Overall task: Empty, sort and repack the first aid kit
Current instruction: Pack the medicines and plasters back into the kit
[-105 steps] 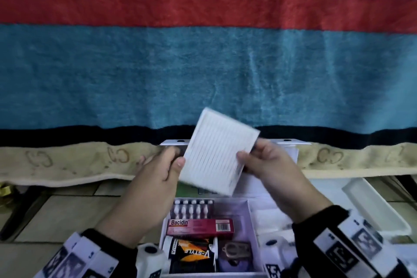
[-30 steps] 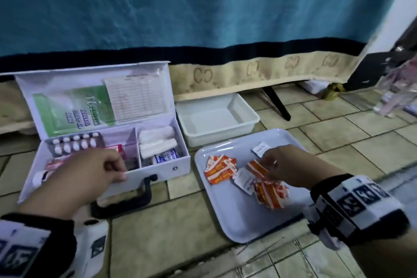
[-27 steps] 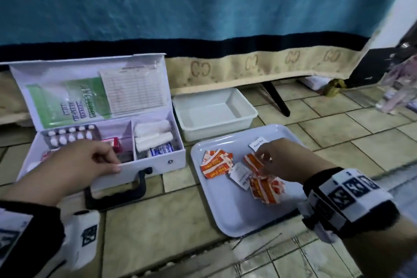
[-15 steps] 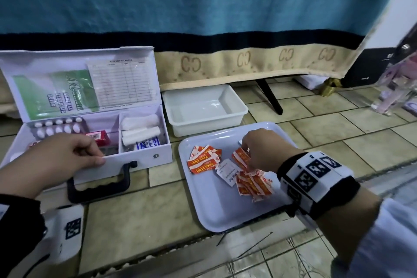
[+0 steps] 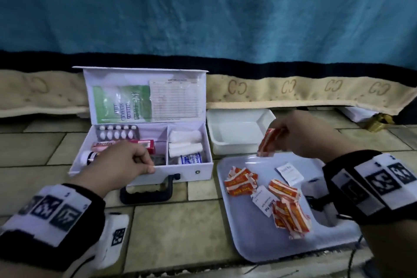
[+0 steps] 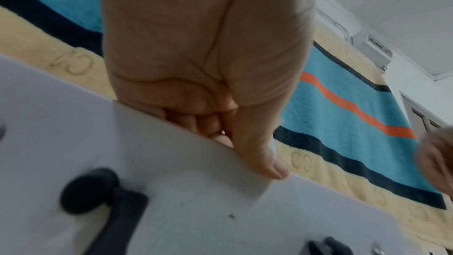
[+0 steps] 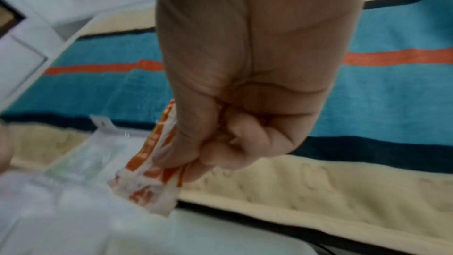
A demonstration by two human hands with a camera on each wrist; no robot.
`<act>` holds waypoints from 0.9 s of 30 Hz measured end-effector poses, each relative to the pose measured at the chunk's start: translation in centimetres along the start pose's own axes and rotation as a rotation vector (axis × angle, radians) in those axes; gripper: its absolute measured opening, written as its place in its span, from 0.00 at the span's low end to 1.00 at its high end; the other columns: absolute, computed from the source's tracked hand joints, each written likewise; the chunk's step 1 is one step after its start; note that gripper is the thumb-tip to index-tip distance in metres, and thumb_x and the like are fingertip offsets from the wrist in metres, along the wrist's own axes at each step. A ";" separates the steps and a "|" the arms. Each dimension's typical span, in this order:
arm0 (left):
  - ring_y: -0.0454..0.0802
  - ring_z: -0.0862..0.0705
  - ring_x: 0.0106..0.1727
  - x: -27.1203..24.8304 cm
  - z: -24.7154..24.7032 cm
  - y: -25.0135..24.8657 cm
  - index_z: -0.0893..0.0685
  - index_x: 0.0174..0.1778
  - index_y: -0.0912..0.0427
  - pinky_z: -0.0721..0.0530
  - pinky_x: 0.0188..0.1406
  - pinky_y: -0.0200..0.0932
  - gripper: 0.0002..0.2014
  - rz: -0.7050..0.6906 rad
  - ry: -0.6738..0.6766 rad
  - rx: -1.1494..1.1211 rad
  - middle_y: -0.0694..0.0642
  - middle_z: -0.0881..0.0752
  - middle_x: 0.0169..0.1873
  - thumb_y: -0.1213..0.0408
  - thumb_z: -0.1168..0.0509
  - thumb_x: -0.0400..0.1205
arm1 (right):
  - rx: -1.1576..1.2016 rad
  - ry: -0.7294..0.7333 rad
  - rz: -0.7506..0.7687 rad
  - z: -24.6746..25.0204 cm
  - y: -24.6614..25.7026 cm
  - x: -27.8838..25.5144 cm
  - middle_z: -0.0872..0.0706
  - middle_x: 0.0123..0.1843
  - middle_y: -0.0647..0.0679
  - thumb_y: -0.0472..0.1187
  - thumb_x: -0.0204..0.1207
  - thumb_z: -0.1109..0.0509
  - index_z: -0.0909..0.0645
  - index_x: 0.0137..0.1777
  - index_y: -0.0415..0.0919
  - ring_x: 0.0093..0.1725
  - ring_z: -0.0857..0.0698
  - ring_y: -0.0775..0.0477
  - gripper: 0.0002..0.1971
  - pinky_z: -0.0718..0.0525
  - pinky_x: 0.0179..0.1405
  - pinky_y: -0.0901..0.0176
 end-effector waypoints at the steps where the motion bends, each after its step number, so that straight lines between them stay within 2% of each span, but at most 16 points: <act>1: 0.47 0.15 0.39 0.0 0.0 0.2 0.16 0.26 0.49 0.20 0.41 0.40 0.11 0.010 -0.005 -0.017 0.52 0.11 0.33 0.64 0.23 0.71 | 0.082 -0.008 0.045 0.2 1.8 0.7 0.11 0.26 0.58 0.31 0.70 0.26 0.13 0.33 0.48 0.23 0.19 0.65 0.11 0.24 0.22 0.75; 2: 0.49 0.14 0.40 0.0 -0.1 0.4 0.17 0.25 0.49 0.19 0.43 0.42 0.12 0.016 -0.005 -0.042 0.53 0.10 0.34 0.64 0.23 0.71 | 0.172 -0.009 0.093 0.2 3.7 1.5 0.10 0.30 0.53 0.31 0.72 0.27 0.11 0.36 0.45 0.23 0.19 0.62 0.09 0.23 0.24 0.72; 4: 0.48 0.15 0.39 -0.1 -0.1 0.5 0.17 0.25 0.50 0.20 0.42 0.42 0.12 0.012 -0.005 -0.083 0.52 0.11 0.33 0.65 0.23 0.71 | 0.330 -0.007 0.173 -0.3 7.5 3.3 0.10 0.34 0.49 0.29 0.77 0.34 0.12 0.40 0.40 0.25 0.20 0.58 0.11 0.21 0.26 0.69; 6: 0.45 0.16 0.36 -0.1 -0.2 0.7 0.17 0.25 0.49 0.20 0.41 0.40 0.12 0.009 0.000 -0.103 0.49 0.12 0.31 0.64 0.23 0.72 | 0.403 -0.011 0.205 -1.4 10.5 5.5 0.10 0.36 0.47 0.30 0.81 0.38 0.13 0.41 0.42 0.28 0.19 0.56 0.14 0.19 0.29 0.66; 9: 0.44 0.16 0.35 0.1 -0.4 1.0 0.18 0.24 0.49 0.17 0.40 0.42 0.13 0.010 0.006 -0.136 0.47 0.13 0.29 0.64 0.24 0.72 | 0.362 -0.049 0.194 -2.8 13.5 8.7 0.09 0.40 0.40 0.36 0.79 0.33 0.13 0.41 0.36 0.38 0.12 0.42 0.08 0.12 0.45 0.50; 11: 0.46 0.15 0.36 0.2 -0.5 1.3 0.19 0.22 0.48 0.16 0.42 0.44 0.15 0.017 0.000 -0.146 0.47 0.14 0.27 0.64 0.24 0.71 | 0.337 -0.128 0.183 -2.6 15.2 10.3 0.10 0.39 0.37 0.38 0.77 0.31 0.15 0.40 0.36 0.41 0.12 0.38 0.08 0.13 0.46 0.44; 13: 0.45 0.16 0.35 0.3 -0.6 1.5 0.20 0.21 0.46 0.16 0.42 0.43 0.16 0.002 -0.013 -0.131 0.44 0.16 0.25 0.63 0.24 0.71 | 0.378 -0.264 0.166 -1.1 16.4 11.2 0.13 0.33 0.43 0.40 0.77 0.30 0.16 0.40 0.38 0.34 0.14 0.44 0.07 0.15 0.35 0.54; 14: 0.44 0.17 0.34 0.5 -0.6 1.5 0.21 0.21 0.45 0.16 0.42 0.42 0.16 -0.008 -0.023 -0.114 0.42 0.17 0.25 0.62 0.25 0.72 | 0.380 -0.337 0.158 -0.2 16.9 11.4 0.16 0.30 0.47 0.42 0.76 0.29 0.16 0.40 0.41 0.31 0.18 0.50 0.06 0.20 0.30 0.59; 16: 0.46 0.16 0.37 0.6 -0.5 1.7 0.22 0.20 0.42 0.18 0.42 0.39 0.17 -0.021 -0.040 -0.076 0.41 0.18 0.26 0.62 0.26 0.73 | 0.308 -0.398 0.178 0.8 18.2 12.0 0.17 0.32 0.50 0.46 0.75 0.27 0.14 0.43 0.45 0.34 0.21 0.50 0.06 0.24 0.33 0.60; 19: 0.47 0.14 0.42 0.7 -0.6 1.9 0.22 0.20 0.37 0.16 0.44 0.40 0.19 -0.022 -0.052 -0.043 0.42 0.16 0.30 0.61 0.28 0.73 | 0.112 -0.302 0.219 -0.5 19.8 13.2 0.12 0.40 0.46 0.47 0.72 0.25 0.12 0.44 0.47 0.43 0.17 0.45 0.05 0.24 0.39 0.60; 21: 0.47 0.14 0.43 0.6 -0.6 1.9 0.22 0.20 0.36 0.15 0.46 0.41 0.18 -0.015 -0.052 -0.045 0.43 0.15 0.32 0.59 0.27 0.73 | 0.061 -0.277 0.229 -1.0 20.1 13.4 0.11 0.42 0.45 0.42 0.73 0.26 0.12 0.43 0.48 0.44 0.16 0.45 0.02 0.24 0.39 0.61; 24: 0.46 0.14 0.44 0.5 -0.4 1.8 0.21 0.21 0.36 0.14 0.48 0.43 0.17 -0.011 -0.056 -0.046 0.43 0.12 0.38 0.58 0.27 0.72 | 0.031 -0.269 0.221 -0.6 20.4 13.7 0.15 0.38 0.47 0.37 0.75 0.29 0.16 0.42 0.47 0.40 0.21 0.47 0.04 0.29 0.37 0.61; 27: 0.46 0.14 0.46 0.3 -0.1 1.7 0.21 0.22 0.38 0.14 0.50 0.45 0.15 -0.013 -0.073 -0.046 0.44 0.11 0.39 0.58 0.27 0.73 | 0.021 -0.196 0.224 -1.6 21.0 14.1 0.18 0.36 0.50 0.36 0.78 0.32 0.16 0.47 0.46 0.37 0.21 0.49 0.05 0.26 0.35 0.62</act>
Point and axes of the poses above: each hand's wrist, its own x-axis towards the middle knuckle, its own z-axis out of the back of the hand, y = z × x, the point moved 10 cm from there along x, towards the middle knuckle
